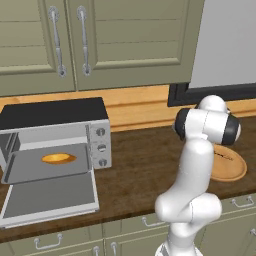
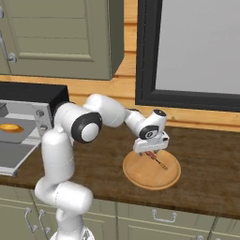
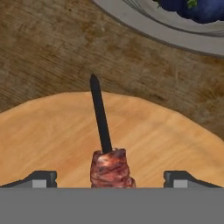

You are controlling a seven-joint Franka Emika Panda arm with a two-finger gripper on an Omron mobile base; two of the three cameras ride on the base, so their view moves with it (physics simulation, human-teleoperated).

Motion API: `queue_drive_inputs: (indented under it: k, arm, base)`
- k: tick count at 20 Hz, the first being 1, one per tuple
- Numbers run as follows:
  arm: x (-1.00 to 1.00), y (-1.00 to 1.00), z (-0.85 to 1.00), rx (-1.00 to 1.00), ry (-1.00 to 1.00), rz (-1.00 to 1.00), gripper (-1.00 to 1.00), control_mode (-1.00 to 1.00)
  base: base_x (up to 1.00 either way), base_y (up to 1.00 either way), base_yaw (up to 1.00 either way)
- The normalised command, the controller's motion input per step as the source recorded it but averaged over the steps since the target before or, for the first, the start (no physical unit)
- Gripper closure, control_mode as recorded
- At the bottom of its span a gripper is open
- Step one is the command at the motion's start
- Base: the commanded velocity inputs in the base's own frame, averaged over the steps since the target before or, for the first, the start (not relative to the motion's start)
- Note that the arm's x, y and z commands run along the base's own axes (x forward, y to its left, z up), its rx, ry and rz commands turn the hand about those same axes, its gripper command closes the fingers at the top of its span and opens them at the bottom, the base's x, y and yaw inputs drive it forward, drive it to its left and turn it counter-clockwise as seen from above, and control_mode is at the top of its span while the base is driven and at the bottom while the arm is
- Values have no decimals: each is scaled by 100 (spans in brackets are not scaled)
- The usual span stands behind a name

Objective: Pick up the kebab skewer and baguette bread, and place them inside the toaster oven. Close the toaster oven door and start by setting the timer.

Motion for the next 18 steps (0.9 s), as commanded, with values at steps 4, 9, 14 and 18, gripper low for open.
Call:
queue_drive_inputs:
  k: [4,9,14,18]
  arm:
    - [0,0,-19,0,-2,0,-100,-100]
    - [-3,0,-36,0,-5,0,100,-100]
    - [0,0,-22,0,-4,0,100,-100]
    - [-14,13,-7,-1,-15,-3,100,-100]
  base:
    - [0,0,0]
    - [0,0,0]
    - [0,0,0]
    - [0,0,0]
